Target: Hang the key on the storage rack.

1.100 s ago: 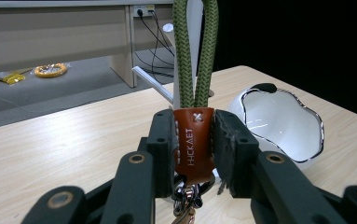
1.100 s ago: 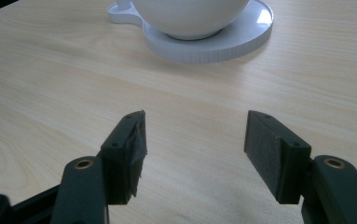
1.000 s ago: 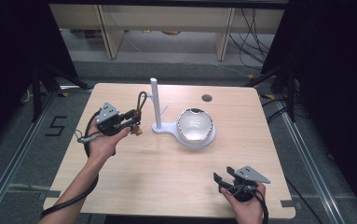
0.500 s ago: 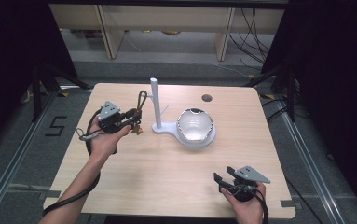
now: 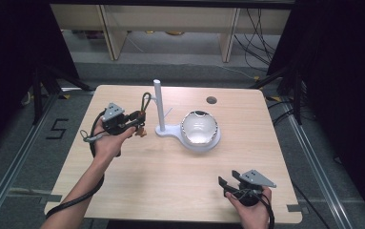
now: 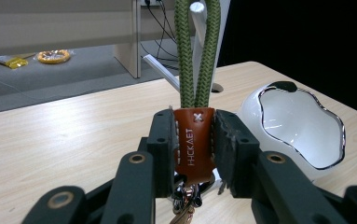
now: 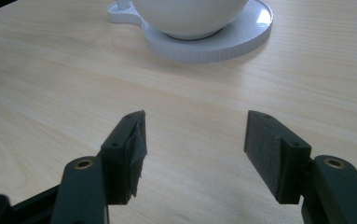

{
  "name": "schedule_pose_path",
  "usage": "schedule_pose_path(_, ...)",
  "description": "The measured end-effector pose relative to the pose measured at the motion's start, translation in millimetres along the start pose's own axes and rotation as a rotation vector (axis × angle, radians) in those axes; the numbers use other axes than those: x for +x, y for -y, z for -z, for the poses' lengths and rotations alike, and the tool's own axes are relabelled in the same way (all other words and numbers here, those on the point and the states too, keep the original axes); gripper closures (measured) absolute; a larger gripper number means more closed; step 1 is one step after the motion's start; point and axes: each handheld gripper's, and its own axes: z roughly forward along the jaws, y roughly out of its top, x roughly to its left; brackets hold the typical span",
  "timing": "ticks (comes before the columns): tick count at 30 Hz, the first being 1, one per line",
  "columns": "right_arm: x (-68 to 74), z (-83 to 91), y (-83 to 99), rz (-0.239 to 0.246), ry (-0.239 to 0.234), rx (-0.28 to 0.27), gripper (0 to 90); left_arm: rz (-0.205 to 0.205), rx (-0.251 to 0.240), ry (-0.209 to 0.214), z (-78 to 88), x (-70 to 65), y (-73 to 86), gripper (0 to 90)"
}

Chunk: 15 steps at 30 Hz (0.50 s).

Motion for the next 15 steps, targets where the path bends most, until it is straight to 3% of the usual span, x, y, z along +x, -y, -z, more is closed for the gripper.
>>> schedule_pose_path(5,-0.7,-0.1,0.1,0.008,0.004,-0.006,39.8,0.002,0.007,-0.001,-3.8,-1.0,0.3,68.4)
schedule_pose_path(6,1.9,0.7,0.4,-0.021,0.005,0.004,39.8,0.005,0.008,0.0,-4.9,-1.2,0.6,68.3)
schedule_pose_path(8,2.6,1.4,0.3,-0.034,0.002,0.009,39.8,0.008,0.014,0.001,-7.0,-1.6,1.4,68.2)
schedule_pose_path(10,1.5,-1.4,1.1,-0.02,-0.001,-0.018,39.8,0.009,0.016,0.001,-9.0,-1.8,2.1,68.2)
schedule_pose_path(13,2.5,-0.2,0.8,-0.036,-0.005,-0.012,39.8,0.012,0.021,0.0,-11.2,-2.4,2.8,68.2)
schedule_pose_path(14,-0.7,0.1,0.2,0.01,0.005,-0.016,39.8,0.012,0.022,0.001,-12.2,-2.6,2.9,68.2)
schedule_pose_path(15,-0.7,0.1,0.2,0.009,0.003,-0.017,39.8,0.013,0.025,0.0,-12.8,-2.9,3.0,68.2)
